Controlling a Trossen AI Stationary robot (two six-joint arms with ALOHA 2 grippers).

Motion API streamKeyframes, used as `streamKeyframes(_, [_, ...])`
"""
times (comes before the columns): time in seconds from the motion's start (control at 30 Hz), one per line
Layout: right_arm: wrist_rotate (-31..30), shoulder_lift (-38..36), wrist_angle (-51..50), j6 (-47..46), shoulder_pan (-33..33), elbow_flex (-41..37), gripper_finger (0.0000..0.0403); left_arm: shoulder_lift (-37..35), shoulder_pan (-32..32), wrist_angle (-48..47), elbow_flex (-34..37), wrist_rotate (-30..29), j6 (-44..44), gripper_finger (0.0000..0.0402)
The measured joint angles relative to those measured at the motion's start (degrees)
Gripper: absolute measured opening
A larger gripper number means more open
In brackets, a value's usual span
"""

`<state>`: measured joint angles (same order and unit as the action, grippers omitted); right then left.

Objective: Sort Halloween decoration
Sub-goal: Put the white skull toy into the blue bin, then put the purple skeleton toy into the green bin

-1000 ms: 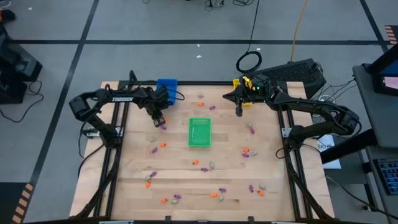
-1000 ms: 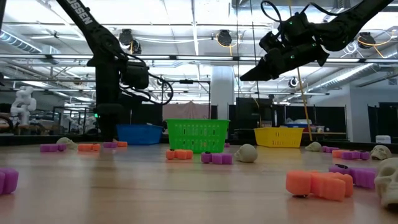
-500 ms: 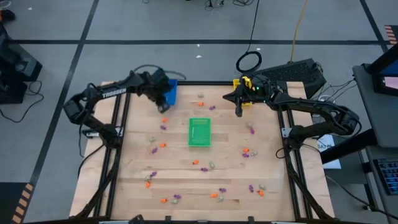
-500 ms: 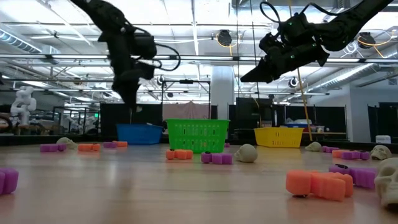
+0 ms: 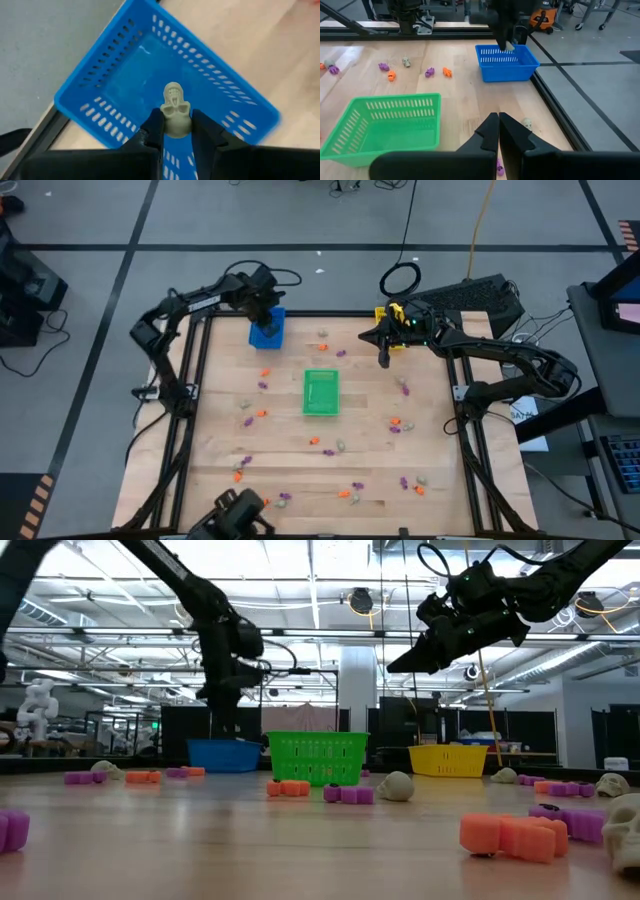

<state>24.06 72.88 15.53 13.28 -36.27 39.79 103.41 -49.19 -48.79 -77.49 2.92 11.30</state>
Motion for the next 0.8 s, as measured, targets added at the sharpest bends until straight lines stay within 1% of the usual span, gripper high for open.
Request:
streamKeyframes(0.13, [-0.01,0.00,-0.15,0.04,0.00,0.00,0.0000,5.01,-0.32,0.24,-1.67,0.04,0.83,0.0052])
streamKeyframes(0.27, [-0.01,0.00,-0.51,0.04,0.00,0.00,0.0000,8.30,-0.33,0.35,-3.00,0.07,1.54,0.0052])
streamKeyframes(0.5, [-0.40,0.00,-1.27,0.03,0.00,0.00,0.0000,10.61,-0.32,0.80,-3.71,0.02,2.63,0.0054])
streamKeyframes(0.57, [-0.42,0.00,-1.29,0.02,0.00,0.00,0.0000,10.63,-0.30,1.20,-3.71,0.00,2.67,0.0072])
streamKeyframes(0.73, [-0.42,0.00,-1.43,-0.12,0.00,0.00,0.0000,10.63,-0.30,1.85,-3.71,-0.04,2.70,0.0138])
streamKeyframes(0.8, [-0.42,0.00,-1.69,-0.14,0.00,0.00,0.0000,10.61,-0.30,1.85,-3.71,-0.44,2.73,0.0155])
